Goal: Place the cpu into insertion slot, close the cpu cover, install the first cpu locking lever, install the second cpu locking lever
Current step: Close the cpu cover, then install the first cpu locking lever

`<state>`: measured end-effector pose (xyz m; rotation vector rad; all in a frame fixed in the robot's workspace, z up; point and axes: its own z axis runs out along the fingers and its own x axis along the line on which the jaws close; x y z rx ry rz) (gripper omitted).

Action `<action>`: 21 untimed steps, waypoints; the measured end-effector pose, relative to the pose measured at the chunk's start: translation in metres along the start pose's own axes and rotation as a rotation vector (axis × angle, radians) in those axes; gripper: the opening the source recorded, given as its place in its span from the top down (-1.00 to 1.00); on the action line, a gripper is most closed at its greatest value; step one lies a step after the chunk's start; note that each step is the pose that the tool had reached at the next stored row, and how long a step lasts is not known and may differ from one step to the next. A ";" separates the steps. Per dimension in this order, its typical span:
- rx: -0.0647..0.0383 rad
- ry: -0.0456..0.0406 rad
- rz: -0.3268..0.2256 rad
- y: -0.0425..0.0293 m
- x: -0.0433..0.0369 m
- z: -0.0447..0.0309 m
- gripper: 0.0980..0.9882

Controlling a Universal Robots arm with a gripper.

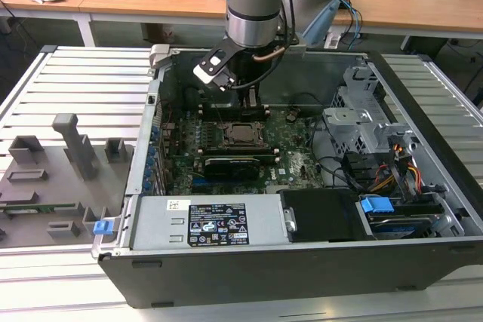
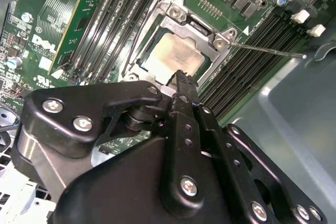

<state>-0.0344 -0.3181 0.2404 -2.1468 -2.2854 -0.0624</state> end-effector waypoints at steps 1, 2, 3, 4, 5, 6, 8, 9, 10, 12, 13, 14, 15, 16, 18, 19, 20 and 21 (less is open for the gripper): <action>0.000 0.0001 0.000 -0.0011 0.0001 0.0000 0.98; 0.000 0.0001 0.000 -0.0014 0.0001 0.0000 0.98; 0.000 0.0001 0.000 -0.0016 0.0001 0.0000 0.98; 0.000 0.0000 0.000 -0.0017 0.0001 -0.0002 0.98; 0.000 -0.0001 0.000 -0.0016 0.0001 -0.0021 0.98; 0.000 -0.0005 0.000 -0.0016 0.0002 -0.0042 0.98; 0.000 -0.0013 0.000 -0.0015 0.0004 -0.0083 0.98; 0.000 -0.0018 0.000 -0.0014 0.0004 -0.0102 0.98; 0.000 -0.0022 0.000 -0.0013 0.0005 -0.0118 0.98; 0.000 -0.0024 0.000 -0.0013 0.0005 -0.0136 0.98; 0.000 -0.0025 0.000 -0.0013 0.0006 -0.0149 0.98; 0.000 -0.0027 0.000 -0.0013 0.0006 -0.0162 0.98; 0.000 -0.0034 0.000 -0.0012 0.0006 -0.0169 0.98; 0.000 -0.0046 -0.001 -0.0013 0.0007 -0.0170 0.98; 0.001 -0.0048 -0.020 -0.0016 0.0007 -0.0170 0.98; 0.002 -0.0047 -0.041 -0.0017 0.0006 -0.0169 0.98; 0.003 -0.0045 -0.069 -0.0017 0.0006 -0.0168 0.98; 0.003 -0.0039 -0.093 -0.0016 0.0007 -0.0167 0.98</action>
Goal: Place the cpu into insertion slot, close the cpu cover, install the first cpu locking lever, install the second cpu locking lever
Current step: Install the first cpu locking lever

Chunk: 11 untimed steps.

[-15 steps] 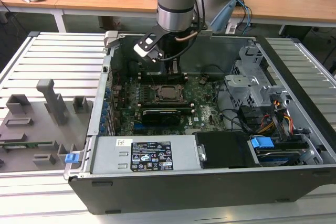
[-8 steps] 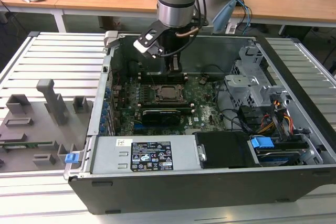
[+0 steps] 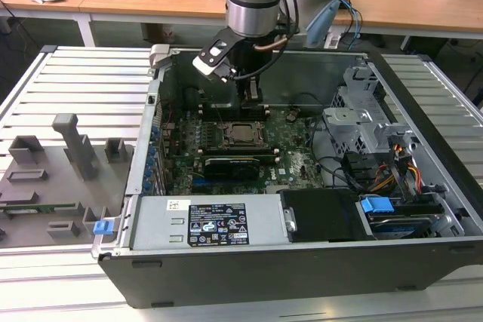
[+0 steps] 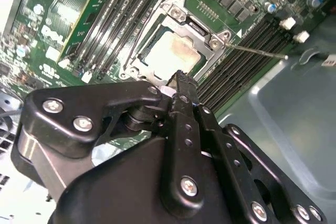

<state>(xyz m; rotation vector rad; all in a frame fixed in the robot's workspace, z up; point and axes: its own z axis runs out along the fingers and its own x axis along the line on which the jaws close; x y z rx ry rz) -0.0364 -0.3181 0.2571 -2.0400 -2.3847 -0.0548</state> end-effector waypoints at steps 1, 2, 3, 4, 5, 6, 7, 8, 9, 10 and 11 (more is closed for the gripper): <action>0.001 0.0011 -0.048 -0.0001 0.0001 0.0001 0.98; 0.002 0.0019 -0.075 -0.0012 0.0003 0.0002 0.98; 0.002 0.0023 -0.089 -0.0017 0.0004 0.0003 0.98; 0.002 0.0024 -0.099 -0.0019 0.0004 0.0003 0.98; 0.003 0.0027 -0.108 -0.0023 0.0004 0.0004 0.98; 0.003 0.0030 -0.124 -0.0025 0.0005 0.0004 0.98; 0.003 0.0033 -0.138 -0.0026 0.0005 0.0004 0.98; 0.004 0.0037 -0.147 -0.0026 0.0005 0.0005 0.98; 0.004 0.0040 -0.160 -0.0026 0.0005 0.0005 0.98; 0.004 0.0043 -0.174 -0.0026 0.0005 0.0005 0.98; 0.005 0.0045 -0.183 -0.0026 0.0005 0.0005 0.98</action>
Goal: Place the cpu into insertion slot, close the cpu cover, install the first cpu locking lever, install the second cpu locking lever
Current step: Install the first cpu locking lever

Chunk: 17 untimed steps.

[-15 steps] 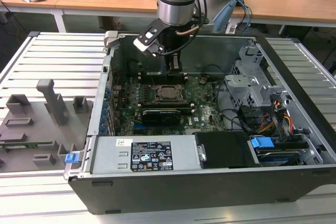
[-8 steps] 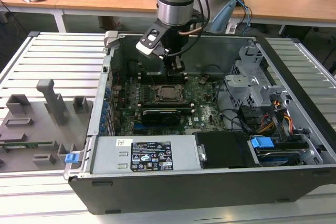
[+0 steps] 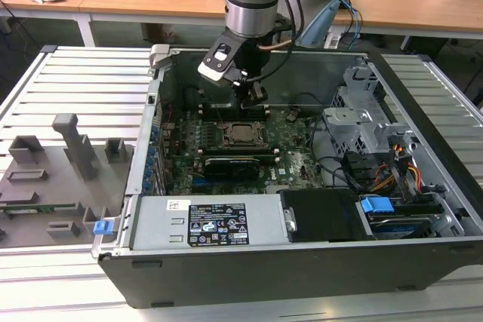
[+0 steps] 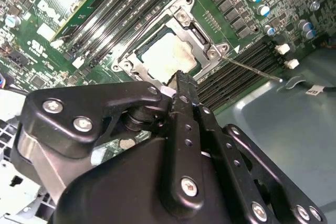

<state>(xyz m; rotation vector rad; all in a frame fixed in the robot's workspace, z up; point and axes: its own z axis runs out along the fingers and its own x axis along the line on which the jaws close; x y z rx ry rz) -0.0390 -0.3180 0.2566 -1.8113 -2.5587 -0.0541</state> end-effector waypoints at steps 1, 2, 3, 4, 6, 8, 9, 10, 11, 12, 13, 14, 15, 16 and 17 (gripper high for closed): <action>0.000 0.0005 -0.018 0.0000 0.0000 0.0000 0.98; 0.001 0.0009 -0.040 0.0000 0.0000 0.0000 0.98; 0.001 0.0012 -0.053 0.0000 0.0000 0.0000 0.98; 0.002 0.0015 -0.069 0.0000 0.0000 0.0000 0.98; 0.003 0.0017 -0.104 0.0000 0.0000 -0.0001 0.98; 0.004 0.0019 -0.145 0.0000 0.0000 0.0000 0.98; 0.005 0.0022 -0.168 0.0000 0.0000 0.0000 0.98; 0.006 0.0024 -0.185 0.0000 0.0000 0.0000 0.98; 0.007 0.0031 -0.213 0.0000 0.0000 0.0000 0.98; 0.007 0.0038 -0.241 0.0000 0.0000 0.0001 0.98; 0.008 0.0044 -0.259 0.0000 0.0000 0.0001 0.98; 0.009 0.0049 -0.278 0.0000 0.0000 0.0001 0.98; 0.010 0.0057 -0.300 0.0000 0.0000 0.0002 0.98; 0.010 0.0062 -0.318 0.0000 0.0000 0.0002 0.98; 0.011 0.0068 -0.337 0.0000 0.0000 0.0002 0.98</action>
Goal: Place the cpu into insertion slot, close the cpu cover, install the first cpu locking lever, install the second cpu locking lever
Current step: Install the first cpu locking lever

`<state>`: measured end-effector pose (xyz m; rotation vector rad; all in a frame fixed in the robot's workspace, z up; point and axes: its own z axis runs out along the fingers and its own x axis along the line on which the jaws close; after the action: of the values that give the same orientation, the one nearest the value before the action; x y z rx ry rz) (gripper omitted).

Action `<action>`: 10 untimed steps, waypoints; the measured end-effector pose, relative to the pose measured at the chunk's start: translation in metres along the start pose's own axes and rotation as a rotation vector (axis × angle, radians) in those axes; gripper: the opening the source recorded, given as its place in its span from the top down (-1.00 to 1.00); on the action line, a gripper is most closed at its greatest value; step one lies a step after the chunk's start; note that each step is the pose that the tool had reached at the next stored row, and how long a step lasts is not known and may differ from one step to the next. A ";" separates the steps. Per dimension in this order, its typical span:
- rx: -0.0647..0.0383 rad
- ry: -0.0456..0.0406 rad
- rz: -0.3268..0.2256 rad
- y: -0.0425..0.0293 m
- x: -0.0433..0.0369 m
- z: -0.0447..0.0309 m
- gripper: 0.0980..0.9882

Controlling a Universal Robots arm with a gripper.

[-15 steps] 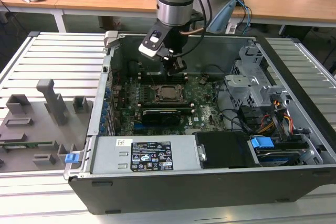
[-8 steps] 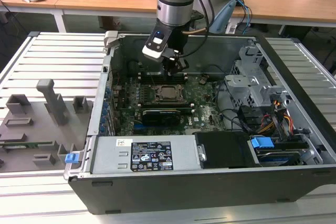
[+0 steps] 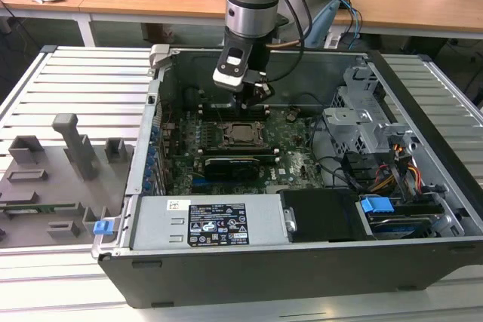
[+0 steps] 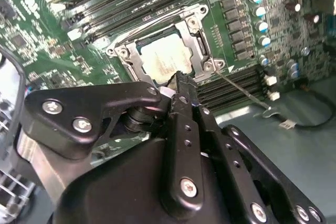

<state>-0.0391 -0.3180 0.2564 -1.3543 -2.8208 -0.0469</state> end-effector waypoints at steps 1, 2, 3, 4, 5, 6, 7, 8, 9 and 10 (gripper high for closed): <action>0.001 0.0005 -0.019 0.0000 0.0000 0.0000 0.98; 0.002 0.0013 -0.047 0.0000 0.0000 0.0000 0.98; 0.002 0.0021 -0.072 0.0000 0.0000 0.0001 0.98; 0.003 0.0025 -0.092 0.0000 0.0000 0.0002 0.98; 0.003 0.0029 -0.107 0.0000 0.0000 0.0002 0.98; 0.004 0.0035 -0.129 0.0000 0.0000 0.0003 0.98; 0.004 0.0039 -0.149 0.0000 0.0000 0.0004 0.98; 0.005 0.0043 -0.168 0.0000 0.0000 0.0004 0.98; 0.005 0.0047 -0.188 0.0000 0.0000 0.0005 0.98; 0.006 0.0051 -0.206 0.0000 0.0000 0.0005 0.98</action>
<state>-0.0391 -0.3180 0.2558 -1.0550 -2.9417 -0.0438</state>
